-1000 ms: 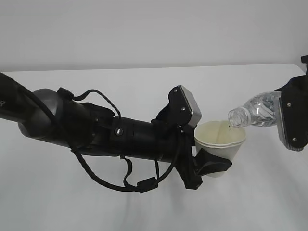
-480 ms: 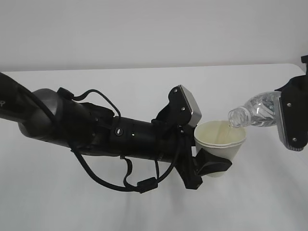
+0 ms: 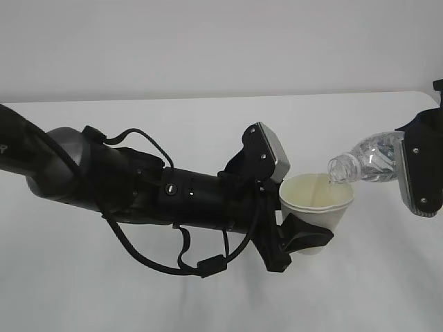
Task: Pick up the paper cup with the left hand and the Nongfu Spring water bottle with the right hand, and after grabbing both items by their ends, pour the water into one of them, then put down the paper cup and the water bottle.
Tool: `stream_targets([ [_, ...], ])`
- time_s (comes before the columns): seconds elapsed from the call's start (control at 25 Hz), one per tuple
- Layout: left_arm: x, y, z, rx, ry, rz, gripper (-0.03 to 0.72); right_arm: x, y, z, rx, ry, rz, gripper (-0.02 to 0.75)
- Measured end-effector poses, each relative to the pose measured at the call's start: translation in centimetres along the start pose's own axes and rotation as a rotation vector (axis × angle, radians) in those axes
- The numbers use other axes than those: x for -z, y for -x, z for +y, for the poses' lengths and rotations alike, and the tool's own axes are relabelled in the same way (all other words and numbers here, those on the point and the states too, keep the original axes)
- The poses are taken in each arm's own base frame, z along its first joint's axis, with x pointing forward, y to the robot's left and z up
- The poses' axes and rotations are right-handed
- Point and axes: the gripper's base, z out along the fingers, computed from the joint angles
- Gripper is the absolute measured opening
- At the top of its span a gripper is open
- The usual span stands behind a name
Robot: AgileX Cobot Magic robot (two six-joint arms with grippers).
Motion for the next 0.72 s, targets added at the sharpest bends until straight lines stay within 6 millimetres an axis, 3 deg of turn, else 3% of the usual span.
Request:
stream_targets([
  [0.72, 0.0, 0.0, 0.0, 0.0, 0.0, 0.0, 0.417, 0.0, 0.0, 0.0, -0.001, 0.0, 0.0, 0.368],
])
